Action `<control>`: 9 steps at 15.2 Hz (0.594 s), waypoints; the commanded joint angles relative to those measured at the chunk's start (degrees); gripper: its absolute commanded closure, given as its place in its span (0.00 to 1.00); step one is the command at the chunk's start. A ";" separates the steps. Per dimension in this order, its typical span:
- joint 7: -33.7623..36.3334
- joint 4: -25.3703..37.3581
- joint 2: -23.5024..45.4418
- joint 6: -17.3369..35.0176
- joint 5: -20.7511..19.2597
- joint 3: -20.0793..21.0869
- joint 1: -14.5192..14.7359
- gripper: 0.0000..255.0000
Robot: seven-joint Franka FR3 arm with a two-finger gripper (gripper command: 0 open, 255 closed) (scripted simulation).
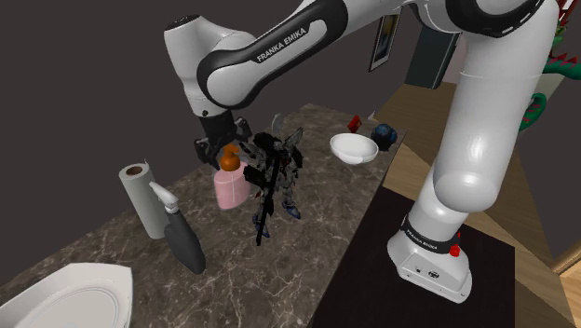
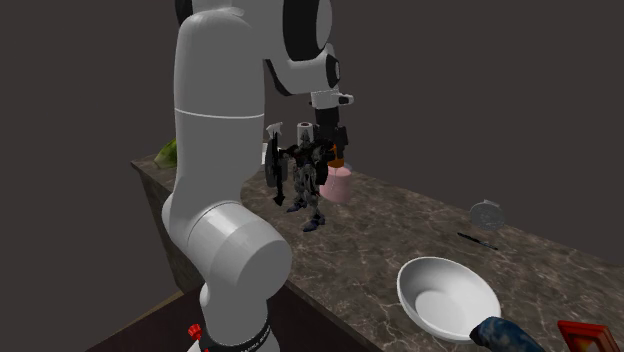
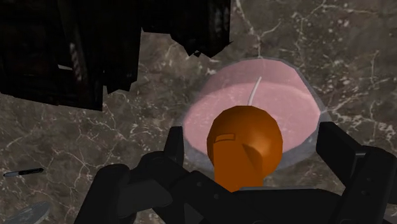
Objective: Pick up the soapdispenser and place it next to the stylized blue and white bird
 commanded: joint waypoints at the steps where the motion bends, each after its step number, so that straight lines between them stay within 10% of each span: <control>1: 0.02 -0.02 0.01 0.04 -0.01 0.00 0.00 0.00; 3: 0.01 -0.02 0.01 0.03 -0.01 0.00 0.00 0.00; 4: 0.01 -0.02 0.01 0.03 -0.01 0.00 0.00 1.00; 9: -0.02 -0.11 -0.09 0.05 0.03 0.00 -0.02 1.00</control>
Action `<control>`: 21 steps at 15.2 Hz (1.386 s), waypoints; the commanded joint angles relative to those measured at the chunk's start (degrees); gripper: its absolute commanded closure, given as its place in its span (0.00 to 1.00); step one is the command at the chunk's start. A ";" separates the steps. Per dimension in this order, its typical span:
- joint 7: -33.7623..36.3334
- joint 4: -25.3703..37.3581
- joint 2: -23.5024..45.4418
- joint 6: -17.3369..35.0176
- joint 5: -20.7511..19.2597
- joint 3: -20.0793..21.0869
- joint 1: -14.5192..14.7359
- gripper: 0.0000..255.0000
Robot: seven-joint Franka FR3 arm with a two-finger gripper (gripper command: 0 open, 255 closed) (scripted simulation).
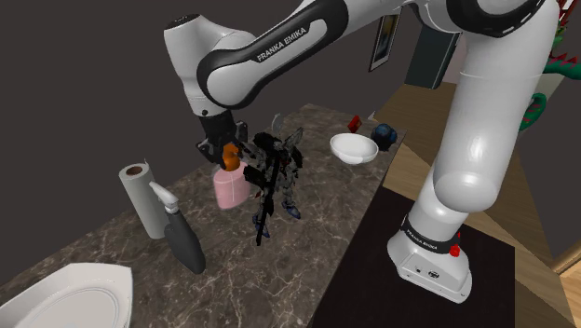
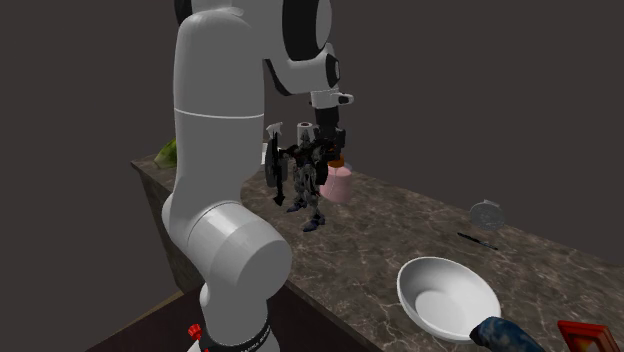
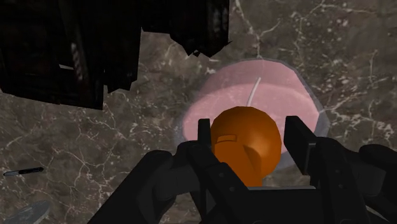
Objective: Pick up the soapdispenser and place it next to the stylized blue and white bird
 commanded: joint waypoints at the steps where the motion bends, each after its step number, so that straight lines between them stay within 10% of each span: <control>1: 0.02 -0.09 0.09 -0.01 0.00 -0.02 -0.01 1.00; 21: -3.22 8.64 -3.74 -11.79 2.65 0.40 -0.21 1.00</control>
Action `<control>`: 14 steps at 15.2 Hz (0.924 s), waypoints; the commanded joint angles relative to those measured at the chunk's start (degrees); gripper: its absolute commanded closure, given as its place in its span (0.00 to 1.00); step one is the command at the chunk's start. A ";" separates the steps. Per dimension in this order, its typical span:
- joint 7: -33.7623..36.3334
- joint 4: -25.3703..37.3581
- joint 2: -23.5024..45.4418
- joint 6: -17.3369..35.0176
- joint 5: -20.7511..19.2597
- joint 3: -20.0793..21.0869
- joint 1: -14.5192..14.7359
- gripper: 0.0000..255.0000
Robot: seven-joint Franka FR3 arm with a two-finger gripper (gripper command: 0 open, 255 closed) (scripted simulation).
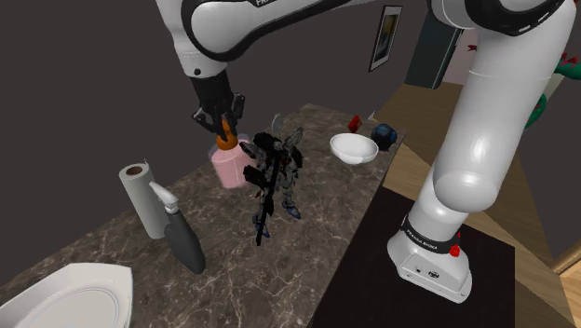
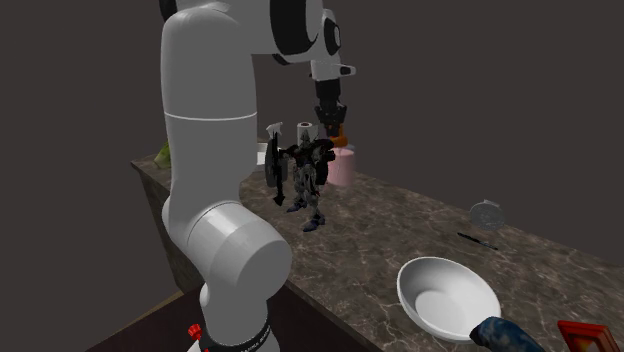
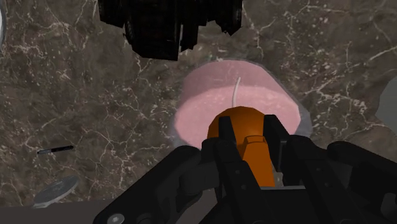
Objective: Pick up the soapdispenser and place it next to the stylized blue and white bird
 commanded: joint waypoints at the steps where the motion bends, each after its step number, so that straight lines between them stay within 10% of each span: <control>1: -0.29 1.17 -0.29 -1.41 0.19 0.04 0.01 1.00; 14: -1.80 10.87 -0.52 -11.20 0.56 0.26 0.32 1.00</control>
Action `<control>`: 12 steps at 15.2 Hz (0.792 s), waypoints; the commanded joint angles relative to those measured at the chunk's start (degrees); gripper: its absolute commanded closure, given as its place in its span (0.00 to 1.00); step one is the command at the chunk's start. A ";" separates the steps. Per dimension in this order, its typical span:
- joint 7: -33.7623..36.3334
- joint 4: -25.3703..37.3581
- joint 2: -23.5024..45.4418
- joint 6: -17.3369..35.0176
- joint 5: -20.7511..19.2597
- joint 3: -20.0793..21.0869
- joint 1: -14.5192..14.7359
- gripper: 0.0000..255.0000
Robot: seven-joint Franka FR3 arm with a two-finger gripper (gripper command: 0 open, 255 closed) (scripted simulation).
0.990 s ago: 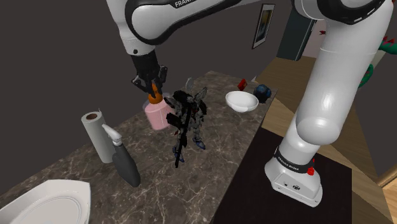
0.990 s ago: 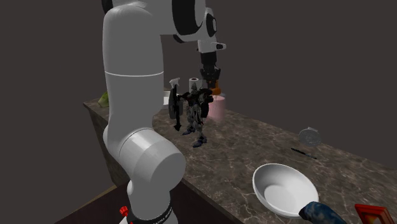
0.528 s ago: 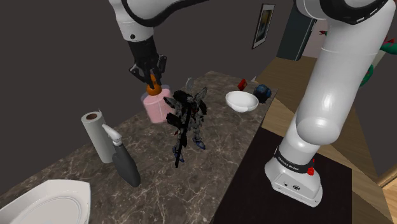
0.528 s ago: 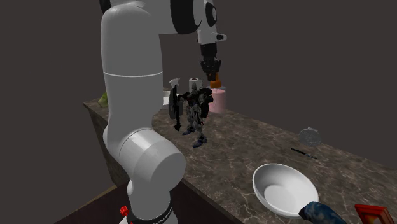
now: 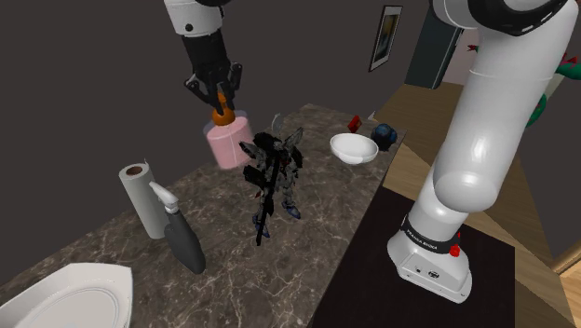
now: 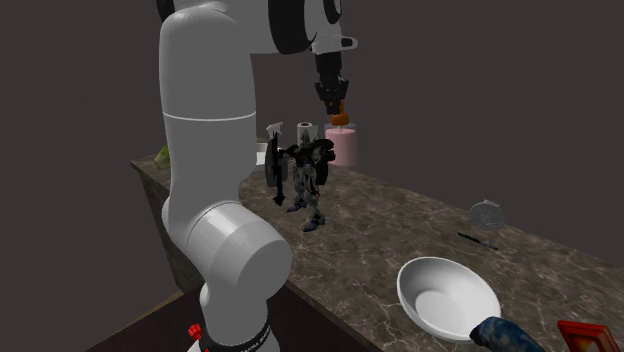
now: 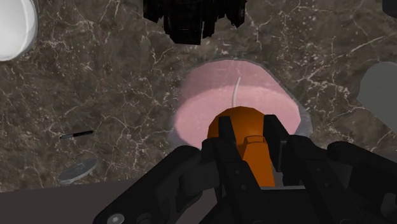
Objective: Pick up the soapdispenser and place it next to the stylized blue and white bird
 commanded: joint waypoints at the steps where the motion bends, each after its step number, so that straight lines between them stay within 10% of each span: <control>1: -0.23 1.55 -0.03 -1.57 0.02 0.03 0.05 1.00; 12: -0.92 12.62 2.09 -10.76 -0.96 0.44 0.94 1.00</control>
